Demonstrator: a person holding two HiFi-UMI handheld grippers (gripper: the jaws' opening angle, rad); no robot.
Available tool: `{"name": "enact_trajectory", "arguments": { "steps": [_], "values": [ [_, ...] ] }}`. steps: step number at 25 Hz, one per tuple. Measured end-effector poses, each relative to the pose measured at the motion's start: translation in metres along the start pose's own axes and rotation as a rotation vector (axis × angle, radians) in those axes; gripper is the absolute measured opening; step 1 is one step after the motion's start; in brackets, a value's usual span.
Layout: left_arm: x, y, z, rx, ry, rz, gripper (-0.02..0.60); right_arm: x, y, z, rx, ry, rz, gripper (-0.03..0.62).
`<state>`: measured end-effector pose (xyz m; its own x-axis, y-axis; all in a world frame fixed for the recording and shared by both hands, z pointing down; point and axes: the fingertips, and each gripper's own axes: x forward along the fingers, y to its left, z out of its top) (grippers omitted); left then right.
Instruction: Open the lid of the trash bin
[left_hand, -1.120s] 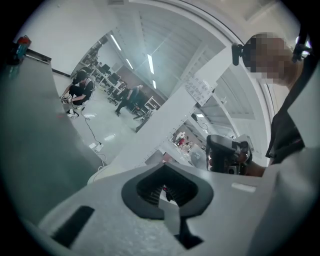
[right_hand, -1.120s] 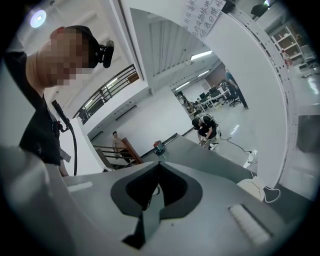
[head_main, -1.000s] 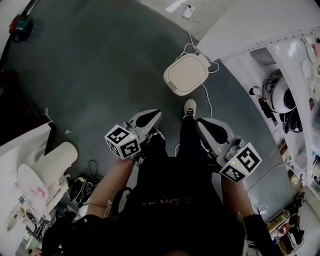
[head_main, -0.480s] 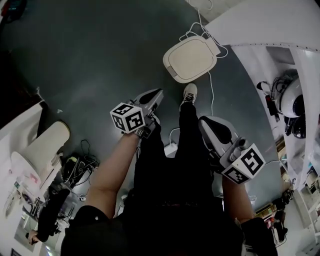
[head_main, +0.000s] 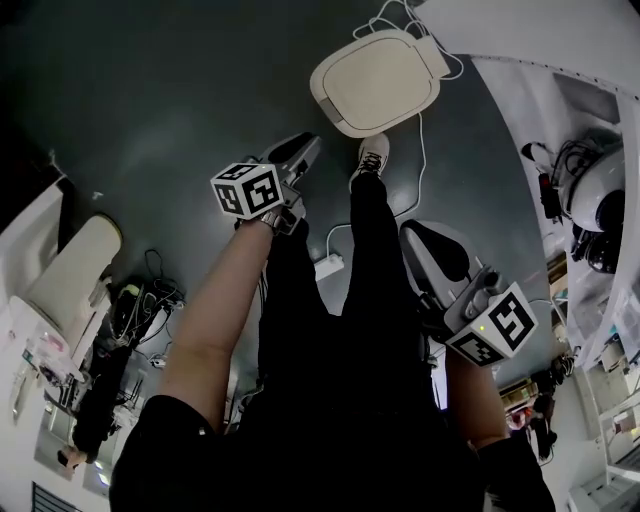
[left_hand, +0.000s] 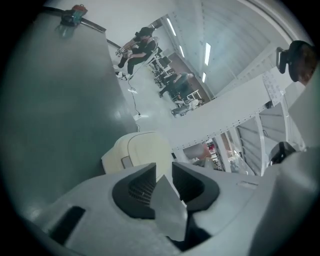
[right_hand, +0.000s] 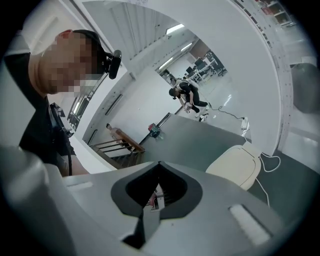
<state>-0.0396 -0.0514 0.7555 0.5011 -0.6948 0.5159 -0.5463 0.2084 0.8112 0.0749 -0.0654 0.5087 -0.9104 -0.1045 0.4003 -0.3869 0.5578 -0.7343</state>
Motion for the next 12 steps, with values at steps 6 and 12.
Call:
{"name": "enact_trajectory", "arguments": {
  "steps": [6, 12],
  "values": [
    [0.029, 0.048, -0.010, -0.019, 0.034, 0.095, 0.175, -0.001, -0.026, -0.019, 0.037, 0.041, -0.018, 0.008],
    [0.064, 0.088, -0.022, -0.035, 0.070, 0.166, 0.199, 0.001, -0.051, -0.038, 0.068, 0.080, -0.030, 0.007]
  ]
}}
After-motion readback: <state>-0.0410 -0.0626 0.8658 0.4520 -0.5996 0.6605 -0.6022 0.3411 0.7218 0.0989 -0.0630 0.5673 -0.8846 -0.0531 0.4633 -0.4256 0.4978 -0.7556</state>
